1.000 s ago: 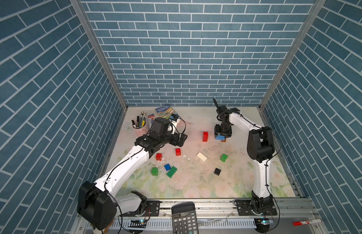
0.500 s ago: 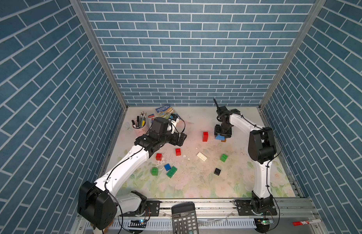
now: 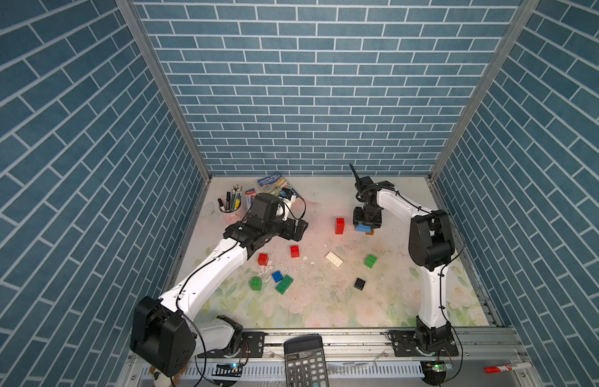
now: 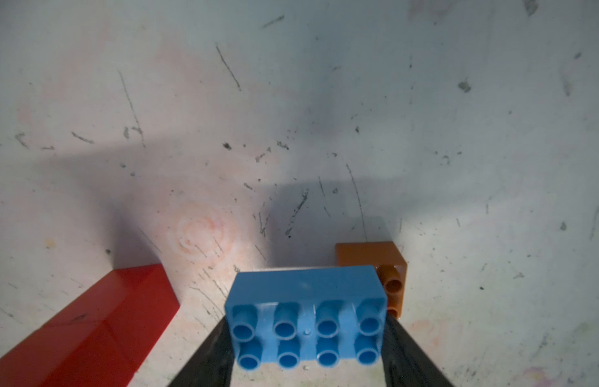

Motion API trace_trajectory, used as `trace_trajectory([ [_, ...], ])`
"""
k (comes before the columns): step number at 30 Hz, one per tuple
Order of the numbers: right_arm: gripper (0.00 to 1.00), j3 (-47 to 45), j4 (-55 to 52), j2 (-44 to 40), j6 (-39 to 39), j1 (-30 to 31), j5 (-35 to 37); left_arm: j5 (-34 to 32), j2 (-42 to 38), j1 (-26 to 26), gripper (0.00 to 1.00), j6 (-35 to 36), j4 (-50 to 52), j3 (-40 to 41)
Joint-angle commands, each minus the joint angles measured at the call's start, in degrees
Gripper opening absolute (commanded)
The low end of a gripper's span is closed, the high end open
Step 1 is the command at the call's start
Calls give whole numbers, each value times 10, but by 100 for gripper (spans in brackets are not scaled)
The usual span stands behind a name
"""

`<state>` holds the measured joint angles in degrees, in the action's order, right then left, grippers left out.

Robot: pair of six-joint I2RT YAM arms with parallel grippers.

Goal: Assemble the letter r with lego
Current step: Assemble the lego brick with the lego brick, then pick up the lego brick from the center of the board.

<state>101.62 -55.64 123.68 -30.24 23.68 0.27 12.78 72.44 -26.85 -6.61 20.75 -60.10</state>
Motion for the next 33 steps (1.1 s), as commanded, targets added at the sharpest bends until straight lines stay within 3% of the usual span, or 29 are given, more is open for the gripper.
trace_trajectory([
  [1,27,-18,-9,49,-26,4,-20,4,5,6,100,7,-4,-12],
  [18,24,-65,26,76,-22,-1,-37,5,-8,16,100,13,21,-5],
  [33,22,-11,-43,48,-5,-2,-2,-3,-7,15,100,0,9,-2],
])
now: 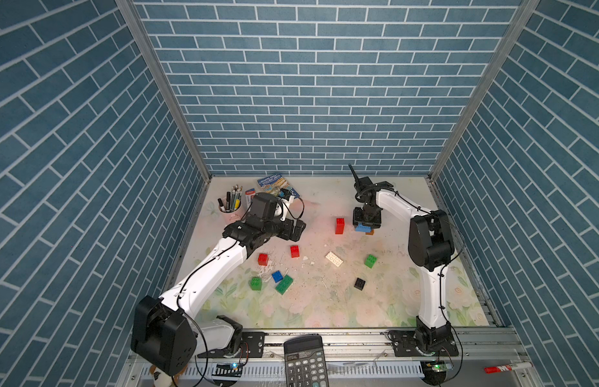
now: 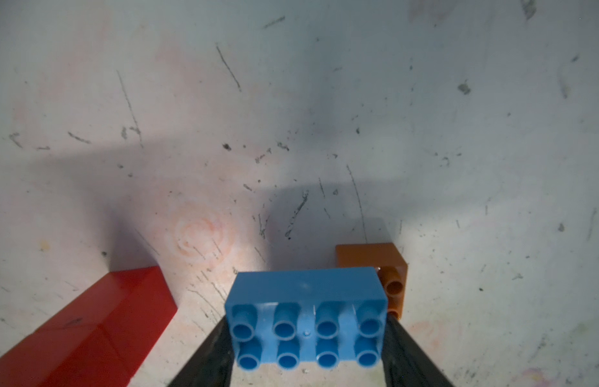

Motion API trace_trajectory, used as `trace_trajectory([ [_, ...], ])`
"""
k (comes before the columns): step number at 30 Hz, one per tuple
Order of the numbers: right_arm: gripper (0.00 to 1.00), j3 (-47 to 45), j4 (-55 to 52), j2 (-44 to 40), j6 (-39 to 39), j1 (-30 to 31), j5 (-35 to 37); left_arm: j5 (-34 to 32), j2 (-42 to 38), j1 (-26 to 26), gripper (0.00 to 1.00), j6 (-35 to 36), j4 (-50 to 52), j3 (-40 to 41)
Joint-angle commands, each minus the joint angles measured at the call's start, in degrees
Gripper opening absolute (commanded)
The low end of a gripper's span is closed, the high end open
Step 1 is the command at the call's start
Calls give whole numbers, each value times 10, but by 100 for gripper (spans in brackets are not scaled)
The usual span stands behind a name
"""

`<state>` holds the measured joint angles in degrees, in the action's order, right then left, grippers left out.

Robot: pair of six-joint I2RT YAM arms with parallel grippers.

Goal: Assemble the letter r with lego
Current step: Pick up the lego brick from the center of the board.

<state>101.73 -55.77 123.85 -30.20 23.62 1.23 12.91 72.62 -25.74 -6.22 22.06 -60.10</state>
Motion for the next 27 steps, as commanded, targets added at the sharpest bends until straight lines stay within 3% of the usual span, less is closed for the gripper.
trace_trajectory([
  [1,22,-2,-52,40,-4,-1,-10,-4,-9,4,100,-4,-7,-2],
  [15,22,164,-176,22,11,5,5,11,-24,5,99,-17,-43,29],
  [27,23,308,-261,60,7,48,-8,74,-51,5,100,-43,-85,68],
])
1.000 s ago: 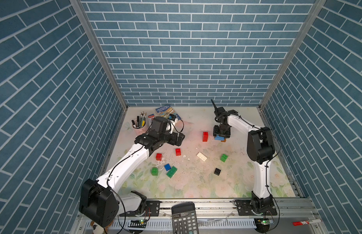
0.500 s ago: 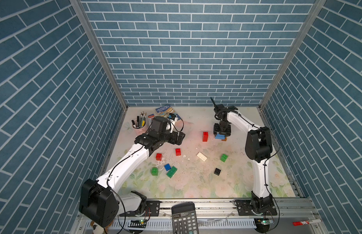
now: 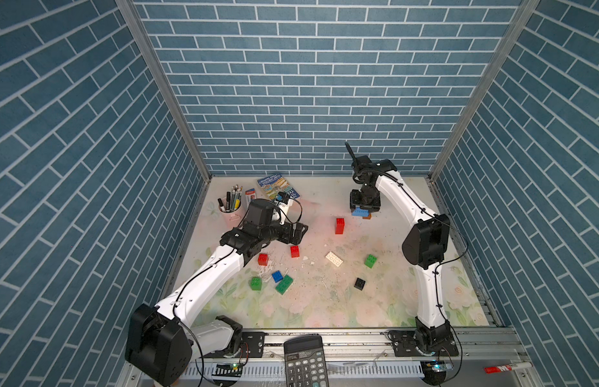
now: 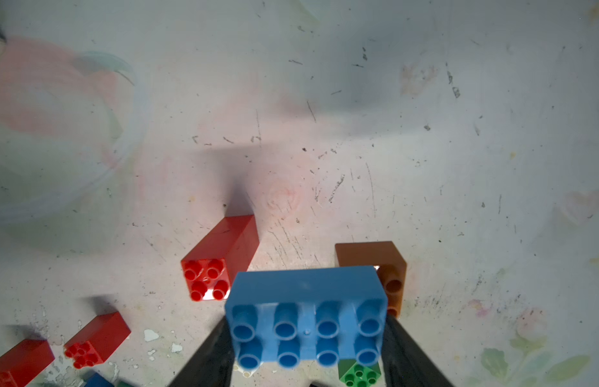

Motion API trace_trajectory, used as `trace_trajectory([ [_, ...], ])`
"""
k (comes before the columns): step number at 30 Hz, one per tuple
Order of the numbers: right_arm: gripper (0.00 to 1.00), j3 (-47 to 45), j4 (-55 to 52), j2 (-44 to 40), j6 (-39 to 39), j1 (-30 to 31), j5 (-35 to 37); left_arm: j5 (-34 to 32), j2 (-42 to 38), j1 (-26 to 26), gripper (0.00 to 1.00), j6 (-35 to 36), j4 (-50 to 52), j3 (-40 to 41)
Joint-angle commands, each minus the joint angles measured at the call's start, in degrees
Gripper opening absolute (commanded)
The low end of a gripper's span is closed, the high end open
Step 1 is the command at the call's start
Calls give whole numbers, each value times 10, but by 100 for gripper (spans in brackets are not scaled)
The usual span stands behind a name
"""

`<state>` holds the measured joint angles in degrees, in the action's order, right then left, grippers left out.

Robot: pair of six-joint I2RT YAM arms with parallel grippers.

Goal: Assemble the letter r with lego
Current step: Pick up the lego brick from the center of the board, then assemble the lego brick with the lego brick.

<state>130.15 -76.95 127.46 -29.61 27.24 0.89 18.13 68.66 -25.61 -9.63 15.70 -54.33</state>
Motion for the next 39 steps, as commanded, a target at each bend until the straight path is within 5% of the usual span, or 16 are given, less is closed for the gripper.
trace_trajectory([
  [1,23,33,-55,30,0,16,-4,22,-14,3,100,-9,-23,11],
  [39,23,100,-67,98,-7,48,-25,12,-56,4,100,14,2,32],
])
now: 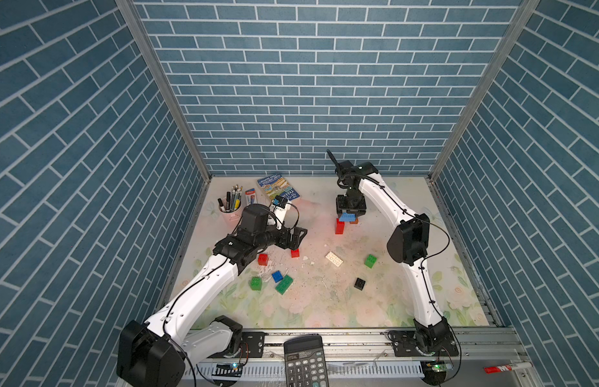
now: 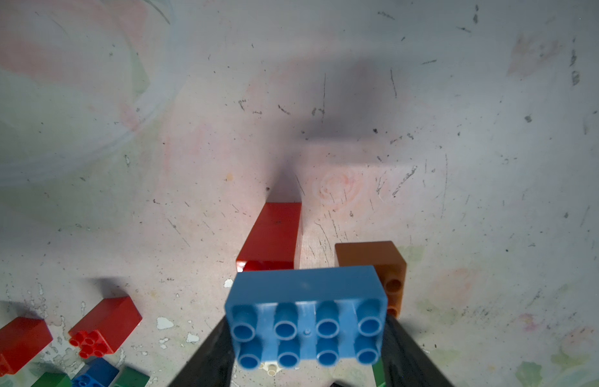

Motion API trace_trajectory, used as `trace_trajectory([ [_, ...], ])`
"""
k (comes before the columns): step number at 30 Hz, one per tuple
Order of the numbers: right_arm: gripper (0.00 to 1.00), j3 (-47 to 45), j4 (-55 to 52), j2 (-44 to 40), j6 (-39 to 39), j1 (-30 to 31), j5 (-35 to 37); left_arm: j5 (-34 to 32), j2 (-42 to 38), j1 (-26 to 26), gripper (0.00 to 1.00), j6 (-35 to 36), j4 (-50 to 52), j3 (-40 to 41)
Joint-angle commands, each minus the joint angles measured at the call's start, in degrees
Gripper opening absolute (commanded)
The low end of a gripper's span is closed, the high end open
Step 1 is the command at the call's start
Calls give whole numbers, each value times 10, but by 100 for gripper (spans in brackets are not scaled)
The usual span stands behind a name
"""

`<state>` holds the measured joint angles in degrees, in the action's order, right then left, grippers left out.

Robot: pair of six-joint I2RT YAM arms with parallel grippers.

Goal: Assemble the letter r with lego
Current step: Assemble the lego brick with the lego brick.

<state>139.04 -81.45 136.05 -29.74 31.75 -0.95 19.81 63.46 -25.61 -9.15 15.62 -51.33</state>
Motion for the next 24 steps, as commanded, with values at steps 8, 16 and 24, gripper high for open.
trace_trajectory([
  [8,23,18,-25,19,4,5,-12,-9,-4,3,100,7,2,3],
  [16,24,22,-30,26,10,6,-9,-15,-3,3,100,6,1,2],
  [24,24,22,-32,33,17,6,-5,-17,-1,4,100,8,3,0],
])
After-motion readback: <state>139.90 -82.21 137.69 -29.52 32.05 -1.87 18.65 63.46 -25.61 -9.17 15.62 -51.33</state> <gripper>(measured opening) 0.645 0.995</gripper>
